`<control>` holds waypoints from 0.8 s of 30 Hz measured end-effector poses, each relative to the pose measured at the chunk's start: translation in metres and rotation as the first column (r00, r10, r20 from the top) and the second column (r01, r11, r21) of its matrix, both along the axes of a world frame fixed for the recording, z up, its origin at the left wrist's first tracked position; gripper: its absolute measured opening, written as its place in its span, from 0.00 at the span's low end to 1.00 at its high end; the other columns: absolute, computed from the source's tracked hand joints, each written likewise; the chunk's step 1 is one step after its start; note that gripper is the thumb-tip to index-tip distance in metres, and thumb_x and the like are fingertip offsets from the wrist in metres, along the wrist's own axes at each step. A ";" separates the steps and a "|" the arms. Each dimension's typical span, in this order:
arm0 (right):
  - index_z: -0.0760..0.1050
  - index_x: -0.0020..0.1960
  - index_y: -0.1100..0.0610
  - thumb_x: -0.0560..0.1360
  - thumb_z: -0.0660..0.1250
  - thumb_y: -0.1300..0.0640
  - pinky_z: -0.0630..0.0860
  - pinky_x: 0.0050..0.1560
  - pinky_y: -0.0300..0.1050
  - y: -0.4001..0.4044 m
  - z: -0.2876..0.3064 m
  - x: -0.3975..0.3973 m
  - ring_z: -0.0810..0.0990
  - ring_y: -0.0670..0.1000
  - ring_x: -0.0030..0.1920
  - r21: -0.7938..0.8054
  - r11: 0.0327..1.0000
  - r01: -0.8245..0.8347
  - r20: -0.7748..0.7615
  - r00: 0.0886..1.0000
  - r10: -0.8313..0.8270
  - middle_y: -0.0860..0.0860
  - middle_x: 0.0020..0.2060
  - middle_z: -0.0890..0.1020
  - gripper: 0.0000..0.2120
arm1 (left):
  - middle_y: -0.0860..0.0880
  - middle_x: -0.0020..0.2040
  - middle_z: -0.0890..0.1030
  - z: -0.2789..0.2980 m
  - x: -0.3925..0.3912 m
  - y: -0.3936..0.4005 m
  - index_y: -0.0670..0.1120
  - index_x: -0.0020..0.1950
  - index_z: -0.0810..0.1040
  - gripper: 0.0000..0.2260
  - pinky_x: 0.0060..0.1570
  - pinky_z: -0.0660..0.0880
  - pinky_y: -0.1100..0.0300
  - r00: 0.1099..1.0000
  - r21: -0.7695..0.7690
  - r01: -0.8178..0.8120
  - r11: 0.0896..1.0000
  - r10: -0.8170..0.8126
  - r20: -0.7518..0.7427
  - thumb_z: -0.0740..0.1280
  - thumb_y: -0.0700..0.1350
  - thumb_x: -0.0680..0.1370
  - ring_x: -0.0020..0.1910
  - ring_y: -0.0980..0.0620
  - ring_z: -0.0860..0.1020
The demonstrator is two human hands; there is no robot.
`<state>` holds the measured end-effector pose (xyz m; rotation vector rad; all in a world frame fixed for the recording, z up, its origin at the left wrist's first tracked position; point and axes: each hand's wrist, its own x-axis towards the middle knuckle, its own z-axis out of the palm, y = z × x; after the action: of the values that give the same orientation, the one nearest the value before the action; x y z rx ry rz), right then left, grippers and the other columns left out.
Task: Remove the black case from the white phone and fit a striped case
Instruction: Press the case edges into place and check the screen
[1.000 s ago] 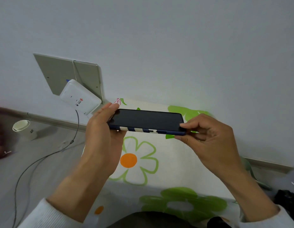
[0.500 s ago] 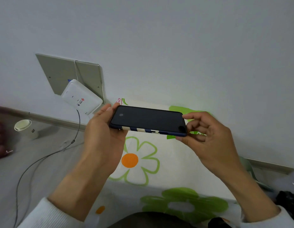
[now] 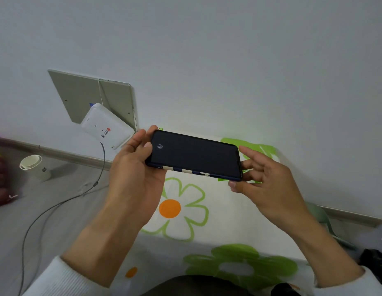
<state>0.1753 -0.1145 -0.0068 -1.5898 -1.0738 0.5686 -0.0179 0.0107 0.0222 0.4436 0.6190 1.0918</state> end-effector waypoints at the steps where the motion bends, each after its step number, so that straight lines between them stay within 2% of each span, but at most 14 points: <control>1: 0.69 0.72 0.49 0.67 0.77 0.70 0.78 0.39 0.35 0.000 0.000 0.000 0.84 0.45 0.38 -0.004 1.000 -0.013 -0.032 0.999 0.013 0.40 0.43 0.85 0.38 | 0.44 0.64 0.84 0.000 0.000 0.000 0.45 0.59 0.75 0.13 0.53 0.81 0.55 1.000 0.002 0.002 1.000 -0.002 0.001 0.55 0.33 0.84 0.62 0.47 0.82; 5: 0.70 0.70 0.44 0.68 0.76 0.71 0.83 0.43 0.45 -0.001 0.000 -0.001 0.84 0.48 0.38 0.004 0.997 -0.075 -0.163 0.984 0.075 0.42 0.43 0.84 0.38 | 0.44 0.64 0.83 0.001 -0.003 0.001 0.45 0.65 0.74 0.15 0.52 0.82 0.56 1.000 0.007 0.022 1.000 -0.022 0.013 0.55 0.33 0.83 0.62 0.47 0.83; 7: 0.72 0.69 0.44 0.68 0.76 0.72 0.83 0.43 0.46 -0.001 0.001 0.000 0.85 0.50 0.40 0.009 0.996 -0.089 -0.216 0.972 0.089 0.44 0.44 0.85 0.37 | 0.44 0.62 0.84 0.001 -0.004 0.001 0.44 0.68 0.72 0.17 0.50 0.82 0.57 0.999 0.006 0.031 1.000 -0.031 0.033 0.56 0.32 0.83 0.60 0.47 0.83; 10: 0.72 0.71 0.49 0.68 0.76 0.72 0.82 0.42 0.45 -0.001 0.002 0.001 0.86 0.53 0.43 0.020 0.996 -0.087 -0.280 0.956 0.089 0.48 0.46 0.86 0.36 | 0.44 0.60 0.86 0.002 -0.005 0.001 0.43 0.68 0.73 0.17 0.51 0.81 0.56 0.998 0.015 0.042 0.999 -0.042 0.039 0.55 0.32 0.82 0.59 0.47 0.84; 13: 0.71 0.72 0.51 0.68 0.75 0.72 0.82 0.42 0.46 -0.001 0.002 0.001 0.87 0.56 0.44 0.024 0.997 -0.075 -0.302 0.950 0.079 0.51 0.48 0.86 0.37 | 0.44 0.60 0.86 0.004 -0.005 -0.001 0.43 0.65 0.76 0.17 0.58 0.80 0.55 0.998 0.041 0.059 0.997 -0.060 0.023 0.55 0.31 0.81 0.61 0.47 0.83; 16: 0.71 0.71 0.51 0.68 0.75 0.72 0.82 0.42 0.47 0.000 0.002 0.001 0.87 0.57 0.45 0.021 0.998 -0.059 -0.299 0.952 0.063 0.52 0.49 0.86 0.37 | 0.46 0.61 0.85 0.006 -0.006 -0.002 0.42 0.67 0.75 0.19 0.64 0.77 0.52 0.997 0.062 0.075 0.995 -0.077 0.025 0.54 0.31 0.81 0.61 0.48 0.84; 24: 0.72 0.69 0.50 0.67 0.76 0.72 0.83 0.42 0.49 -0.001 0.002 0.002 0.87 0.60 0.45 0.042 0.998 -0.038 -0.325 0.944 0.050 0.55 0.50 0.86 0.35 | 0.48 0.61 0.86 0.007 -0.009 -0.003 0.43 0.68 0.75 0.20 0.64 0.76 0.49 0.992 0.096 0.124 0.988 -0.127 0.023 0.53 0.31 0.81 0.60 0.48 0.84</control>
<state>0.1768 -0.1152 -0.0044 -1.3839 -0.8651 0.8077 -0.0267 0.0081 0.0294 0.5405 0.5089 1.0079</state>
